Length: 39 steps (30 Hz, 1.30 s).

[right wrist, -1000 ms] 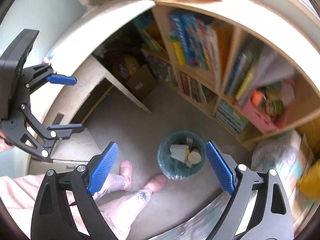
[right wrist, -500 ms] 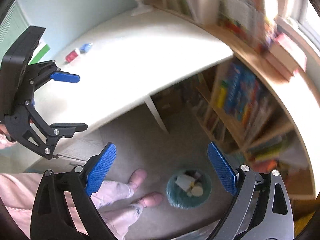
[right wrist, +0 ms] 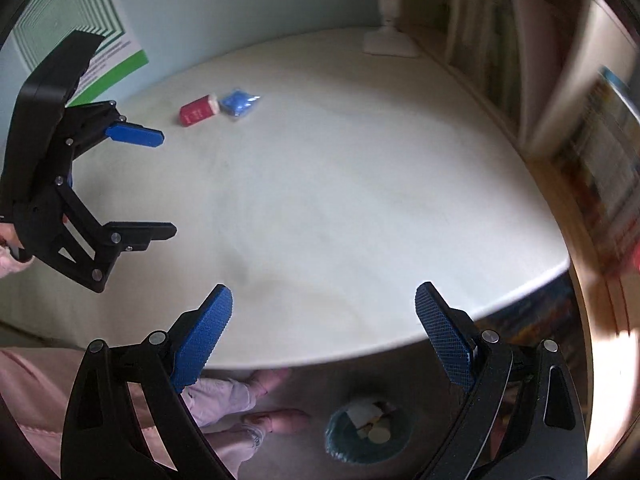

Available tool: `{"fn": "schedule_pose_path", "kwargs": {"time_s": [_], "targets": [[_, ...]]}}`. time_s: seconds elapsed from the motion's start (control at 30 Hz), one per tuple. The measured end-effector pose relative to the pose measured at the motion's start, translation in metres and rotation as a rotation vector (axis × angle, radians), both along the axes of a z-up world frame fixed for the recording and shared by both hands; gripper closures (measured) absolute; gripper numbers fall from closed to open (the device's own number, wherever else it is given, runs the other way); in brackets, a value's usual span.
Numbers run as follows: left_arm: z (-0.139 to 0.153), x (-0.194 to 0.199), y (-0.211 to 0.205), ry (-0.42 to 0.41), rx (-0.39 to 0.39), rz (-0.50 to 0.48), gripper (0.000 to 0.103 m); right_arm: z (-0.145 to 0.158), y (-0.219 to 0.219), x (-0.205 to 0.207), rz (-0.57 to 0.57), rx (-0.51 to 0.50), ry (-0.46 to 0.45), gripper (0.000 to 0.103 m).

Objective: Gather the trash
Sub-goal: 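Move both tools back to the table toward the red box and blue bag, then grasp the red box with left tool while right tool grasps blue bag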

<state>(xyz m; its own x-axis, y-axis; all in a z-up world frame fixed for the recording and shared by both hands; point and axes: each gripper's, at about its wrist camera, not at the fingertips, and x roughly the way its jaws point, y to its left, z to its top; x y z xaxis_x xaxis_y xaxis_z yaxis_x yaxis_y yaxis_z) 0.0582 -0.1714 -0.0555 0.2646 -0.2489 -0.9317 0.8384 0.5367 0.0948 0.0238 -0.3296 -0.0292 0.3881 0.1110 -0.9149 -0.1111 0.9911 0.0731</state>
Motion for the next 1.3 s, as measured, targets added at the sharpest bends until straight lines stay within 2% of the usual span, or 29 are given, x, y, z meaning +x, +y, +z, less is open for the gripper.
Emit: {"fn": "schedule_pose_path", "kwargs": {"time_s": [0.37, 0.73, 1.03, 1.3], "targets": [[-0.009, 0.058, 0.054, 0.009, 0.0, 0.118, 0.007, -0.012, 0.041, 0.069, 0.116, -0.007, 0.024, 0.011], [-0.027, 0.108, 0.096, 0.037, 0.021, 0.204, 0.007, -0.033, 0.069, 0.117, 0.184, -0.011, 0.068, 0.011], [-0.047, 0.146, 0.119, 0.056, 0.049, 0.25, 0.007, -0.051, 0.095, 0.169, 0.268, -0.002, 0.084, 0.011], [-0.061, 0.173, 0.122, 0.075, 0.053, 0.258, 0.007, -0.068, 0.121, 0.217, 0.362, -0.014, 0.091, 0.011]]}}
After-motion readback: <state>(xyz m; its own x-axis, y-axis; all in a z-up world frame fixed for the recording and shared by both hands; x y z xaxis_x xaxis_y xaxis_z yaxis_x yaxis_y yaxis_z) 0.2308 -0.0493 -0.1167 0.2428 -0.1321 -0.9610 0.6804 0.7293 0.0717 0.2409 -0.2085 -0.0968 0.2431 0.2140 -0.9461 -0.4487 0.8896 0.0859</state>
